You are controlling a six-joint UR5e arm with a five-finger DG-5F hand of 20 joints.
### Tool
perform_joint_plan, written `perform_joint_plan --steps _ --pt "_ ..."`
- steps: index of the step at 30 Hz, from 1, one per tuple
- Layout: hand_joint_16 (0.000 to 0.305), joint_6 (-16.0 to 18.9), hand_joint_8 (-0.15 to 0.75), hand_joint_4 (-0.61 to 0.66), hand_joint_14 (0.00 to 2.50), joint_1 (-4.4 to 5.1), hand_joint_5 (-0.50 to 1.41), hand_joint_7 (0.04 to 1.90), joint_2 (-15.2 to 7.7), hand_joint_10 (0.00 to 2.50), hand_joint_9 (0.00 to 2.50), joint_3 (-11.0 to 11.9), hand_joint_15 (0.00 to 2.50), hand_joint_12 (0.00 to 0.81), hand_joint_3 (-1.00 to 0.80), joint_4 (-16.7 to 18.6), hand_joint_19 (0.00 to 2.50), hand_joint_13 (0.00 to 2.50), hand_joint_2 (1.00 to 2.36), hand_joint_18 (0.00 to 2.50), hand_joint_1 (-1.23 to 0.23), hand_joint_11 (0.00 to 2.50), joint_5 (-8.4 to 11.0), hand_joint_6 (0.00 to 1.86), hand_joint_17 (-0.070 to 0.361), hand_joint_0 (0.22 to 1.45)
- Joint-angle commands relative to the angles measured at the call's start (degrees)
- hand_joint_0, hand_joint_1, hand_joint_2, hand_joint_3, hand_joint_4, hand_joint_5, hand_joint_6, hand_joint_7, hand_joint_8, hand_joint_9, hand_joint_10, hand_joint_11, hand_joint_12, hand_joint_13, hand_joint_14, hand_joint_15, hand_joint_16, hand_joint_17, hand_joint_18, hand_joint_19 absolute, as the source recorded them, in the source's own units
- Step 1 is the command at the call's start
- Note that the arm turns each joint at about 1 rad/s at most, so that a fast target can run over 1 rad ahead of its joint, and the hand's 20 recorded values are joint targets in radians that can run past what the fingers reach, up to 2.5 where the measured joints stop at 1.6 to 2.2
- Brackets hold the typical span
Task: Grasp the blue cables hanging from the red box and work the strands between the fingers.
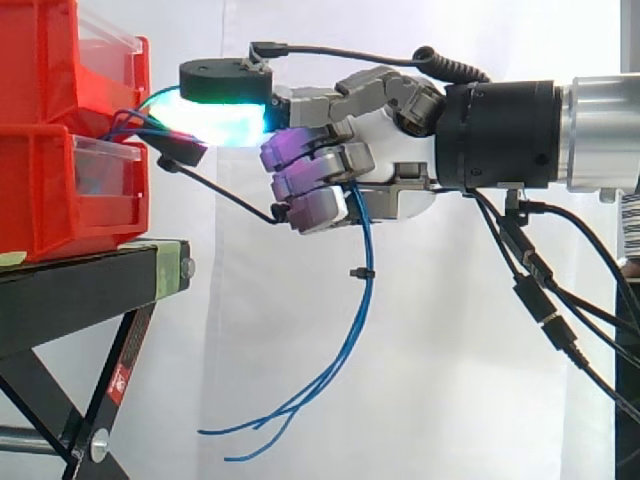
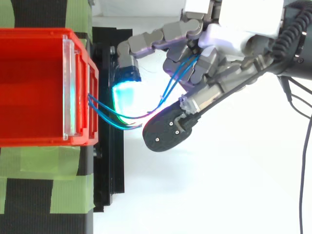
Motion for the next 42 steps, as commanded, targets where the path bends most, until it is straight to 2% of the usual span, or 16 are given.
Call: perform_joint_plan --steps 1,2,3,4,7,12,13,14,16,18,22,31,38,42 --pt "0.228 0.00 0.481 -0.03 2.50 0.00 0.18 1.15 -0.04 2.50 1.31 -0.01 1.54 0.598 -0.16 0.02 0.84 1.75 1.01 2.46 -0.85 2.50 0.06 0.87 0.171 1.07" --pt "0.228 0.00 0.481 -0.04 2.50 0.00 0.17 1.19 -0.04 2.50 1.31 -0.01 1.54 0.598 -0.14 0.02 0.84 1.75 1.01 2.46 -0.85 2.50 0.06 0.89 0.171 1.11" --pt "0.228 0.00 0.481 -0.04 2.50 0.00 0.12 1.17 -0.04 2.50 1.31 -0.01 1.54 0.598 -0.14 0.02 0.84 1.75 1.01 2.46 -0.84 2.50 0.06 1.10 0.171 1.17" --pt "0.228 0.00 0.481 -0.05 2.50 0.00 0.09 1.14 -0.04 2.50 1.31 -0.01 1.54 0.598 -0.13 0.02 0.84 1.75 1.01 2.46 -0.83 2.50 0.06 1.23 0.171 1.20" --pt "0.228 0.00 0.481 0.01 2.50 0.00 0.09 1.12 -0.04 2.50 1.31 -0.01 1.54 0.598 -0.03 0.02 0.84 1.75 1.00 2.46 -0.83 2.50 0.06 1.29 0.171 1.17" --pt "0.228 0.00 0.481 0.05 2.50 0.00 0.09 1.06 0.05 2.50 1.31 -0.01 1.54 0.598 -0.08 0.02 0.84 1.75 1.00 2.46 -0.84 2.50 0.06 1.14 0.171 1.06" --pt "0.228 0.00 0.481 0.06 2.50 0.00 0.07 1.05 -0.04 2.50 1.31 -0.01 1.54 0.598 -0.15 0.02 0.84 1.75 1.01 2.46 -0.84 2.50 0.06 1.07 0.171 1.00" --pt "0.228 0.00 0.481 0.05 2.50 0.00 0.06 1.08 -0.04 2.50 1.31 -0.01 1.54 0.598 -0.31 0.02 0.84 1.75 1.01 2.46 -0.82 2.50 0.06 1.03 0.171 0.92" --pt "0.228 0.00 0.481 0.06 2.50 0.00 0.03 1.12 -0.04 2.50 1.31 -0.01 1.54 0.598 -0.56 0.02 0.84 1.75 1.01 2.46 -0.80 2.50 0.06 0.95 0.171 0.87" --pt "0.228 0.00 0.481 0.06 2.50 0.00 0.03 1.12 -0.04 2.50 1.31 -0.01 1.54 0.598 -0.72 0.02 0.84 1.75 1.01 2.46 -0.80 2.50 0.06 0.93 0.171 0.84" --pt "0.228 -0.18 0.481 0.10 2.50 0.00 0.03 1.12 -0.04 2.50 1.31 -0.01 1.54 0.598 -0.89 0.02 0.84 1.75 1.00 2.46 -0.79 2.50 -0.11 0.92 0.171 0.79" --pt "0.228 -0.26 0.481 0.13 2.50 0.00 0.04 1.13 -0.04 2.50 1.31 -0.01 1.54 0.598 -1.00 0.02 0.84 1.75 1.00 2.46 -0.77 2.50 -0.11 0.93 0.171 0.76" --pt "0.228 -0.35 0.481 0.14 2.50 0.00 0.03 1.11 -0.04 2.50 1.31 -0.01 1.54 0.598 -1.00 0.02 0.84 1.75 1.00 2.46 -0.78 2.50 -0.11 0.95 0.171 0.74" --pt "0.228 -0.35 0.481 0.15 2.50 0.00 0.03 1.07 -0.04 2.50 1.31 -0.01 1.54 0.598 -1.00 0.02 0.84 1.75 1.00 2.46 -0.77 2.50 -0.11 1.06 0.171 0.75"
